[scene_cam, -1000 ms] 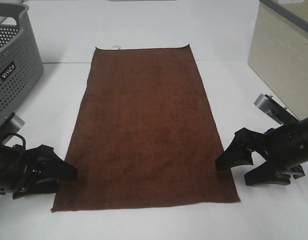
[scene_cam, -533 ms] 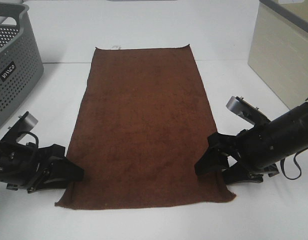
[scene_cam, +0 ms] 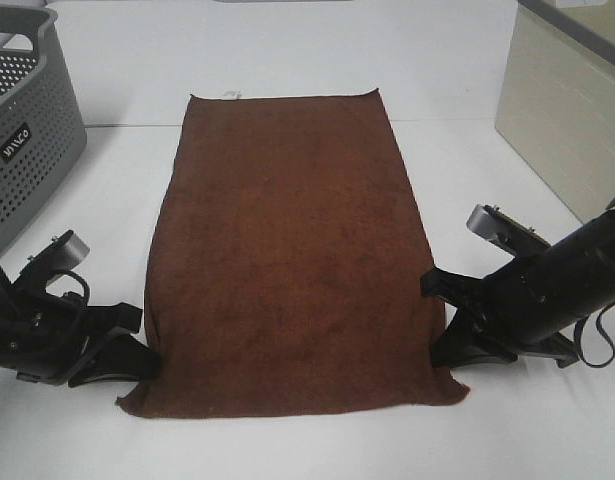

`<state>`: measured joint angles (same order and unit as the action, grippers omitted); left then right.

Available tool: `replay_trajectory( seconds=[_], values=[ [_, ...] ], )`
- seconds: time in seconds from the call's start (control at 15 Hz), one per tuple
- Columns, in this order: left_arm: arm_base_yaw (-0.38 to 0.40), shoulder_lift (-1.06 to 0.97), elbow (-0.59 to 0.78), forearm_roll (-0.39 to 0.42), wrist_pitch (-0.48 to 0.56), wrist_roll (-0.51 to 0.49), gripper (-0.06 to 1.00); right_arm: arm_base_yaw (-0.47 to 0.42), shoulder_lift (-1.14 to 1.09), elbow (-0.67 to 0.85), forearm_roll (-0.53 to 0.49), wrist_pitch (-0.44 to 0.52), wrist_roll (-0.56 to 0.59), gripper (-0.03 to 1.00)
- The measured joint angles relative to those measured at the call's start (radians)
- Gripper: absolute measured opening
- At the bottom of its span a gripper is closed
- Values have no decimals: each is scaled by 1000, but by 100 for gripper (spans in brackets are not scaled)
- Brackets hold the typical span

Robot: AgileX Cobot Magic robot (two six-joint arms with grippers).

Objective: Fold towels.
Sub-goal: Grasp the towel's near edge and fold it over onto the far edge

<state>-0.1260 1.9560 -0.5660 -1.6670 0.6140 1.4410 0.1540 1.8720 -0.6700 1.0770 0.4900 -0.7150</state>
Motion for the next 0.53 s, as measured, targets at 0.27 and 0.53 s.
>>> replay_trajectory(
  seconds=[0.27,0.53],
  values=[
    [0,-52,24,52,-3,-54,0,0,-58,5,-60,28,75,0],
    [0,-146,136,63,-3,-57,0,0,-185,111,-83,30,111,0]
  ],
)
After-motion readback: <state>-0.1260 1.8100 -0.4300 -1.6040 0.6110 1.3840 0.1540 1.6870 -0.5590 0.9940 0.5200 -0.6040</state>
